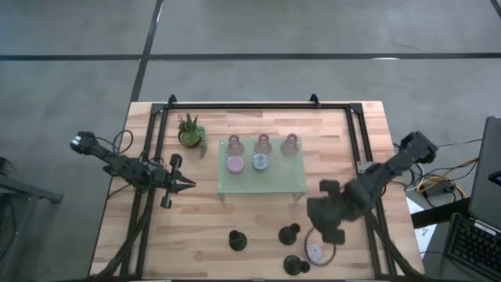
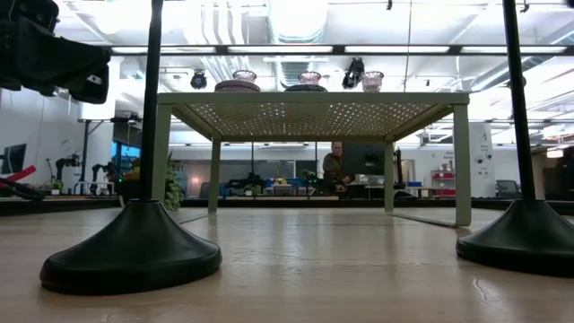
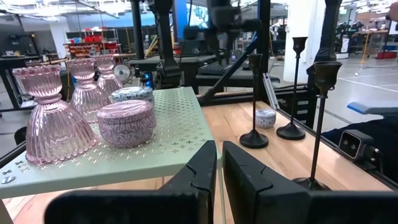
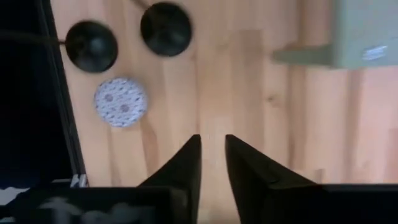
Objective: Pick & Place candle stick holders
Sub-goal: Put the red scented candle on the shelf
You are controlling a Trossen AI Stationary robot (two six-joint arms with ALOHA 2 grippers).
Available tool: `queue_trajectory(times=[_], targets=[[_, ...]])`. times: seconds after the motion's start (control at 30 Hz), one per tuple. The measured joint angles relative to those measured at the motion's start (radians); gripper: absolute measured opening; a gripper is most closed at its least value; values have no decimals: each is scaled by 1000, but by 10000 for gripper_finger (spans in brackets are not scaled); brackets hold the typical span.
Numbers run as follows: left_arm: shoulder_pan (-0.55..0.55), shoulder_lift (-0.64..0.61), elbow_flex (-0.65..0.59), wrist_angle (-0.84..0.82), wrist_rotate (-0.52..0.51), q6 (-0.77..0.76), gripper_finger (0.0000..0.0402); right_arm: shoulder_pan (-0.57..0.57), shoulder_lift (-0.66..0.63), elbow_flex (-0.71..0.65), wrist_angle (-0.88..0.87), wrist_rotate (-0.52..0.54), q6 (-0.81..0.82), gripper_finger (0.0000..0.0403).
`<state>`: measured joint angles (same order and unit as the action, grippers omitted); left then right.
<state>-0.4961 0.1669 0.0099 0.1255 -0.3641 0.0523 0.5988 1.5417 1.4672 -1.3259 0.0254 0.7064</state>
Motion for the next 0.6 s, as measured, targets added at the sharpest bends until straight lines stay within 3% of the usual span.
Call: queue_trajectory(times=[0.23,0.4,0.6], targets=[[0,0,0,-2,0,0,32,120,90,-26,112,26,110,155],[0,0,0,-5,0,0,32,157,175,-27,215,25,126,233],[0,0,0,-7,0,0,32,182,265,-27,220,-17,143,328]])
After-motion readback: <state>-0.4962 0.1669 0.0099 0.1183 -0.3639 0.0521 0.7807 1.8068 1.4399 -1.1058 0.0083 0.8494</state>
